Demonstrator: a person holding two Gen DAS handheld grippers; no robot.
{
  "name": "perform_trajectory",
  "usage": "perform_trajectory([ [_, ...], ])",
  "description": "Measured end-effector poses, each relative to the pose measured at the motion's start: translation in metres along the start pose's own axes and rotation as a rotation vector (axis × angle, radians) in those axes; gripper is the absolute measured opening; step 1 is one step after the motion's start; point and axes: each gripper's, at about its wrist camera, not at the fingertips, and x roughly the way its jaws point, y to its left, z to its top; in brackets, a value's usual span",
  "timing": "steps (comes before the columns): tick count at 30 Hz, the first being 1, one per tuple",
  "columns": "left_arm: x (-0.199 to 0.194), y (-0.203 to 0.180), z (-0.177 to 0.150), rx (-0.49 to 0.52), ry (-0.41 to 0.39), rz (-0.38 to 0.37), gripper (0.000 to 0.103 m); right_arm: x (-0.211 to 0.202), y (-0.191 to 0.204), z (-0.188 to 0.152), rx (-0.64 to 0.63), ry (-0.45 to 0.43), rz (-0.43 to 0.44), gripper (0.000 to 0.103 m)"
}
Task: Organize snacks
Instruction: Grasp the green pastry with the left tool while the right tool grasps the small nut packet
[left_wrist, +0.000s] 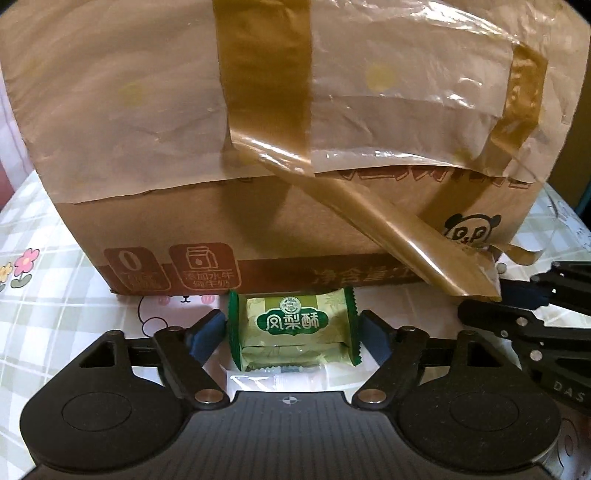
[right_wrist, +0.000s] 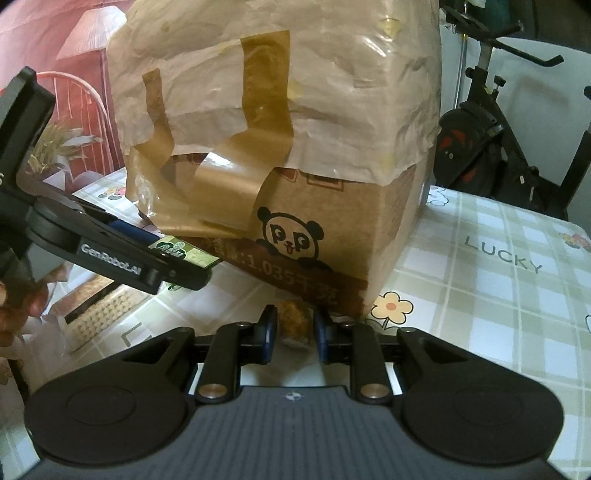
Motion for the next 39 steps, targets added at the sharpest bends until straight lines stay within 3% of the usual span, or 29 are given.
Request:
perform_trajectory([
  [5,0.002,-0.002,-0.002,-0.019,-0.007,0.009,0.084,0.001,0.0,0.0,-0.001,0.004,0.004,0.023],
  [6,0.001,-0.004,-0.002,-0.019,-0.011,0.009,0.082,0.001,0.0,0.0,0.001,0.004,0.005,0.023],
  [8,-0.004,-0.003,-0.006,-0.02,-0.028,0.007,0.068,0.001,-0.001,0.0,0.003,0.003,0.007,0.023],
  [13,-0.017,0.003,-0.014,-0.037,-0.044,-0.02,0.057,0.002,-0.001,0.001,0.005,0.004,0.006,0.023],
  [39,-0.073,0.044,-0.027,-0.135,-0.138,-0.02,0.057,0.001,0.0,0.0,0.018,0.002,-0.018,0.023],
])
